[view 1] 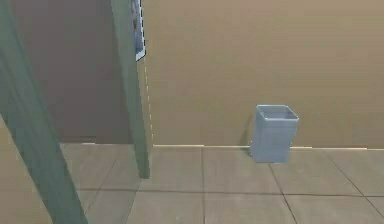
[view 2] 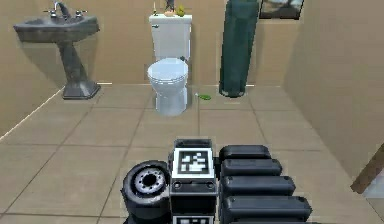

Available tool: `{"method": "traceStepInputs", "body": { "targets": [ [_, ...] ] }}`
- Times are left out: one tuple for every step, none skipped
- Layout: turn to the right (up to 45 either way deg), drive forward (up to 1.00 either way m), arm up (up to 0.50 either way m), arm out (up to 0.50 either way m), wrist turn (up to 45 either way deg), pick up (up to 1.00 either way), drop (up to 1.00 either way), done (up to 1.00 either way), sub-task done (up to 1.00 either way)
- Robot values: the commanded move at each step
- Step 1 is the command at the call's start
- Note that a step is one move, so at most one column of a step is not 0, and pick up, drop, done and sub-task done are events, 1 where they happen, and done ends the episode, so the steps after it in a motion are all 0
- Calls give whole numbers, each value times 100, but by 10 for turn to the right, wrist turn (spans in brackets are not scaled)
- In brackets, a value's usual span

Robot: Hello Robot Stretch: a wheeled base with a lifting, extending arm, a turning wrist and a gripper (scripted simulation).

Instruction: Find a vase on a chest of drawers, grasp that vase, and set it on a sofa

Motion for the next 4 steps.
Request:
{"method": "traceStepInputs", "body": {
  "targets": [
    [0, 75, 0, 0, 0, 0, 0, 0, 0],
    [-450, 0, 0, 0, 0, 0, 0, 0, 0],
    [-240, 0, 0, 0, 0, 0, 0, 0, 0],
    [0, 100, 0, 0, 0, 0, 0, 0, 0]
  ]
}}
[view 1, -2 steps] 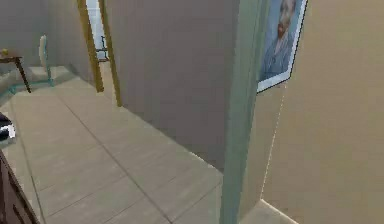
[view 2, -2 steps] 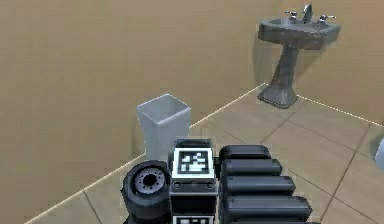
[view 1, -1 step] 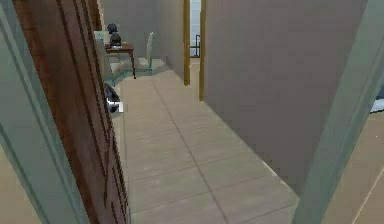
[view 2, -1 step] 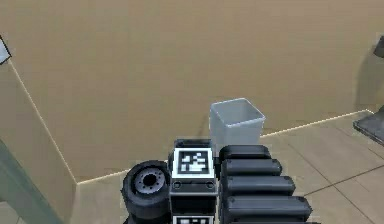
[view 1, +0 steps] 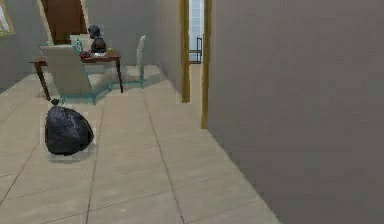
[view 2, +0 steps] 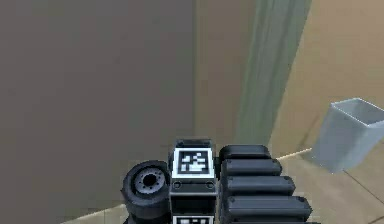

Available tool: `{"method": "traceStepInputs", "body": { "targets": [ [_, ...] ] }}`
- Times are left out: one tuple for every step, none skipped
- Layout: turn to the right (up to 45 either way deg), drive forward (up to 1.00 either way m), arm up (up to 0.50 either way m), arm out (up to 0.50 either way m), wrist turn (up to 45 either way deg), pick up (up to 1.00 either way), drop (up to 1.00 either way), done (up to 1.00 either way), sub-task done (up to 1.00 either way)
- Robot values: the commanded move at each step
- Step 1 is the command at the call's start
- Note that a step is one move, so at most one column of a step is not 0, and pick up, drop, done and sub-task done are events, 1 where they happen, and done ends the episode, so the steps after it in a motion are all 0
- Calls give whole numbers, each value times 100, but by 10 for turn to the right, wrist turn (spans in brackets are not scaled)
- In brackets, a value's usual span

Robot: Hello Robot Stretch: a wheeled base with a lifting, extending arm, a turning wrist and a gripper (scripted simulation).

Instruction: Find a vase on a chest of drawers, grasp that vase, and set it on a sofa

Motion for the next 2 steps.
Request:
{"method": "traceStepInputs", "body": {
  "targets": [
    [-270, 0, 0, 0, 0, 0, 0, 0, 0],
    [0, 5, 0, 0, 0, 0, 0, 0, 0]
  ]
}}
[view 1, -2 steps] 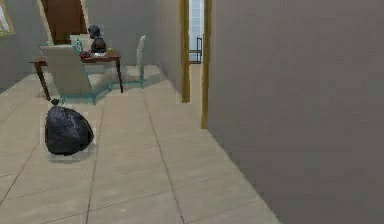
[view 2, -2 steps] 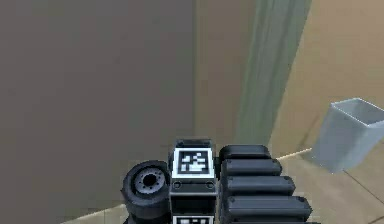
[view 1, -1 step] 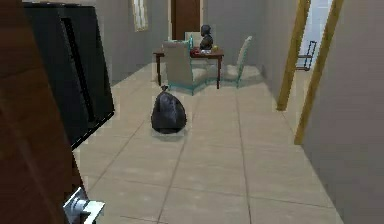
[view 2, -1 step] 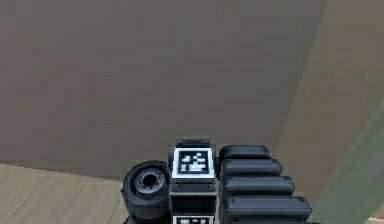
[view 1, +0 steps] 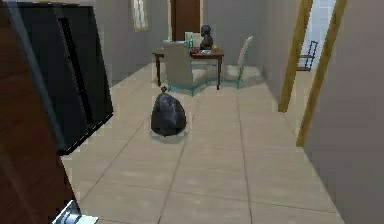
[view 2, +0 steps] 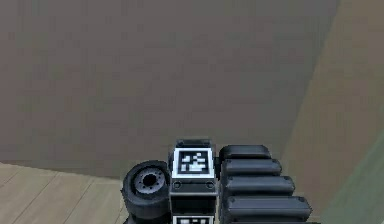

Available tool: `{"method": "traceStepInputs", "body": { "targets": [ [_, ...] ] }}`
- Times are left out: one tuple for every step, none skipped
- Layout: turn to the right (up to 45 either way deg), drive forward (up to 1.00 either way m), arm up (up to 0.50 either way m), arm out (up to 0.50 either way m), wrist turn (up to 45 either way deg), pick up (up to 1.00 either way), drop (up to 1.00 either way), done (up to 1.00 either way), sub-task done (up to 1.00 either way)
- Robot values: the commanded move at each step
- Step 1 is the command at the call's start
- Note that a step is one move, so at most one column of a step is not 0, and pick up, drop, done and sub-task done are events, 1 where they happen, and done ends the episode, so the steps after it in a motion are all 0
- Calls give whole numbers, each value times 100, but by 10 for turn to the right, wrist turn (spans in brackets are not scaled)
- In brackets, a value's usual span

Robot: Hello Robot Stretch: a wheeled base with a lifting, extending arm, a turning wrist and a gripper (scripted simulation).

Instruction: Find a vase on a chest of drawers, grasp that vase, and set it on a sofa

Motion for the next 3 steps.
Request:
{"method": "traceStepInputs", "body": {
  "targets": [
    [210, 0, 0, 0, 0, 0, 0, 0, 0],
    [0, 100, 0, 0, 0, 0, 0, 0, 0],
    [0, 100, 0, 0, 0, 0, 0, 0, 0]
  ]
}}
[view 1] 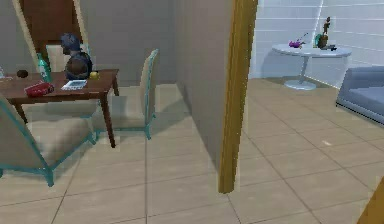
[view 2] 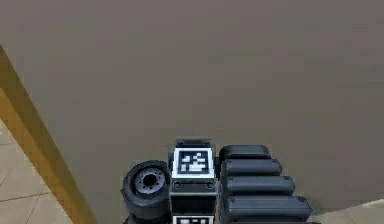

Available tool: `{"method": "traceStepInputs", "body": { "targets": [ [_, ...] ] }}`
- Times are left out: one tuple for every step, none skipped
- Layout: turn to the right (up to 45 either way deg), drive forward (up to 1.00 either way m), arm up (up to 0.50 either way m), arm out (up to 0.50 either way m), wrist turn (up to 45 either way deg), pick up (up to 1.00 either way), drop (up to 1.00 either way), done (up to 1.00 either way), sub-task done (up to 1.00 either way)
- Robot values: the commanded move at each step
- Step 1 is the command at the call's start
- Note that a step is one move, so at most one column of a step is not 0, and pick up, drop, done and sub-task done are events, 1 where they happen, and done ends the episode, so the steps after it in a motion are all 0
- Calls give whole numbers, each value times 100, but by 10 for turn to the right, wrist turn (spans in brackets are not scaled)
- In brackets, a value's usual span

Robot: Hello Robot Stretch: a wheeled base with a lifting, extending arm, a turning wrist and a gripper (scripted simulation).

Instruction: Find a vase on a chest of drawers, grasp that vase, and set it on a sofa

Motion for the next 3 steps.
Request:
{"method": "traceStepInputs", "body": {
  "targets": [
    [0, 60, 0, 0, 0, 0, 0, 0, 0],
    [450, 0, 0, 0, 0, 0, 0, 0, 0],
    [60, 0, 0, 0, 0, 0, 0, 0, 0]
  ]
}}
